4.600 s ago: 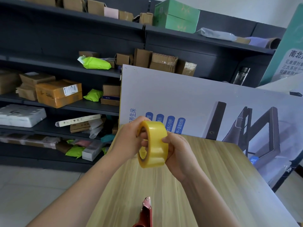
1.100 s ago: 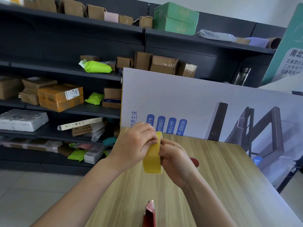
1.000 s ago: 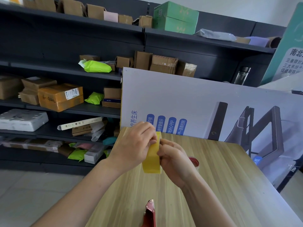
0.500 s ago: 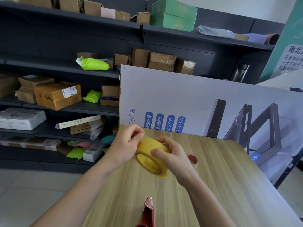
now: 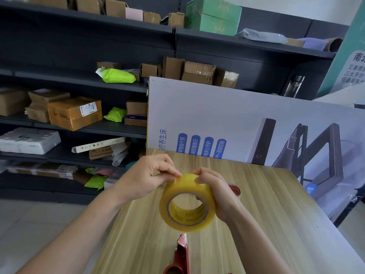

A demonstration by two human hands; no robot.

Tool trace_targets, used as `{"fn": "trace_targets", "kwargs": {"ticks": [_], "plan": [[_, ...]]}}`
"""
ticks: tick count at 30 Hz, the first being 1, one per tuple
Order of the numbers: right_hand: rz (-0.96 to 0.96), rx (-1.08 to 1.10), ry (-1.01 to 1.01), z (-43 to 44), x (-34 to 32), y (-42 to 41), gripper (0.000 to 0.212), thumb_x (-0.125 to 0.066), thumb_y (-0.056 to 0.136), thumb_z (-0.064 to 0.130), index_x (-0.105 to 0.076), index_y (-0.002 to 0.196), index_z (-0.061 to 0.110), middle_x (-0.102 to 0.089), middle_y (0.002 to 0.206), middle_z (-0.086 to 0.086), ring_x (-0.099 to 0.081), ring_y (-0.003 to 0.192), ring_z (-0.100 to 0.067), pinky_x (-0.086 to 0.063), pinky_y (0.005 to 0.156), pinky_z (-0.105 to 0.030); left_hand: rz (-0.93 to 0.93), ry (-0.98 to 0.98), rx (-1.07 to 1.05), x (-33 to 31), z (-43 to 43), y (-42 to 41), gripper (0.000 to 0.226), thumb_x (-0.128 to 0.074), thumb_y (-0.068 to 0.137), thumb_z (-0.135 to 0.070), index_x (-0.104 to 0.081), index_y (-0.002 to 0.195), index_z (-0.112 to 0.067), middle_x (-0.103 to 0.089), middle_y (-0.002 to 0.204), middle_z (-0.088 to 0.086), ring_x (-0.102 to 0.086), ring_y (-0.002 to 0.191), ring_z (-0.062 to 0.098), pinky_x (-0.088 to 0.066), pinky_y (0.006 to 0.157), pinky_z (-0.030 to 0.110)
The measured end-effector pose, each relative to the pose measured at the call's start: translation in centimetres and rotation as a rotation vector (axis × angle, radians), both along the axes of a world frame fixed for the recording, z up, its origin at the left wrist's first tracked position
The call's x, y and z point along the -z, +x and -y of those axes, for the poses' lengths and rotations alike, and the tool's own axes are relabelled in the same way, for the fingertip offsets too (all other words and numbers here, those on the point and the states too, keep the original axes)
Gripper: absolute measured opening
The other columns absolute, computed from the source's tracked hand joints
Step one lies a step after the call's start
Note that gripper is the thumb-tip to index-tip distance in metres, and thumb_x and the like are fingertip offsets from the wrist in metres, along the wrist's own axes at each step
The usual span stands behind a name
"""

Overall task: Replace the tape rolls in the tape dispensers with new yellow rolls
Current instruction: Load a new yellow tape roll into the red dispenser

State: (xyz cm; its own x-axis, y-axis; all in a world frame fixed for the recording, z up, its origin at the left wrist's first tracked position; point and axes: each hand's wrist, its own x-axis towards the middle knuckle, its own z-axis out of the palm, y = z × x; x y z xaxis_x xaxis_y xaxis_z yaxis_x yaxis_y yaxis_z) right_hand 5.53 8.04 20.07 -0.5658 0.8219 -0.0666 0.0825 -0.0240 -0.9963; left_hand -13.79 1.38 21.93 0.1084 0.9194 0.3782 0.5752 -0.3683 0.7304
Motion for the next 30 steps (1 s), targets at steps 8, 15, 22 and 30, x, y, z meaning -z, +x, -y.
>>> {"fn": "trace_targets", "kwargs": {"ticks": [8, 15, 22, 30], "plan": [[-0.137, 0.081, -0.183, 0.4, 1.5, -0.6, 0.023, -0.064, 0.085, 0.032, -0.072, 0.087, 0.010, -0.060, 0.072, -0.008, -0.057, 0.062, -0.017, -0.049, 0.061, -0.031, 0.071, 0.063, 0.036, 0.4, 0.4, 1.1, 0.018, -0.060, 0.089, -0.004, -0.070, 0.085, -0.019, -0.069, 0.102, -0.010, -0.062, 0.102, 0.010, -0.052, 0.085, 0.023], [0.018, 0.460, 0.300, 2.4, 3.4, -2.2, 0.050, -0.065, 0.071, 0.067, -0.060, 0.085, 0.019, -0.064, 0.088, -0.001, -0.060, 0.083, -0.014, -0.050, 0.073, -0.025, 0.009, 0.167, -0.338, 2.4, 0.0, 1.7, 0.014, -0.062, 0.088, -0.009, -0.065, 0.078, -0.017, -0.060, 0.078, -0.010, -0.057, 0.077, 0.006, -0.044, 0.066, 0.014], [0.125, 0.323, 0.330, 3.3, 4.0, -1.9, 0.058, -0.063, 0.065, 0.074, -0.056, 0.072, 0.017, -0.056, 0.065, 0.014, -0.053, 0.061, -0.002, -0.044, 0.059, -0.019, -0.001, 0.151, -0.469, 3.9, -0.1, 2.4, 0.015, -0.060, 0.088, -0.007, -0.062, 0.077, -0.015, -0.055, 0.076, -0.008, -0.058, 0.070, 0.013, -0.050, 0.059, 0.027], [0.320, 0.152, 0.409, 3.6, 4.6, -1.9, 0.030, -0.073, 0.081, 0.044, -0.064, 0.093, 0.018, -0.070, 0.080, -0.007, -0.064, 0.068, -0.023, -0.052, 0.060, -0.037, 0.343, -0.107, -0.467, 6.3, -0.5, 2.3, 0.019, -0.058, 0.092, -0.013, -0.063, 0.075, -0.020, -0.063, 0.070, 0.002, -0.061, 0.048, 0.007, -0.045, 0.041, 0.018]]}}
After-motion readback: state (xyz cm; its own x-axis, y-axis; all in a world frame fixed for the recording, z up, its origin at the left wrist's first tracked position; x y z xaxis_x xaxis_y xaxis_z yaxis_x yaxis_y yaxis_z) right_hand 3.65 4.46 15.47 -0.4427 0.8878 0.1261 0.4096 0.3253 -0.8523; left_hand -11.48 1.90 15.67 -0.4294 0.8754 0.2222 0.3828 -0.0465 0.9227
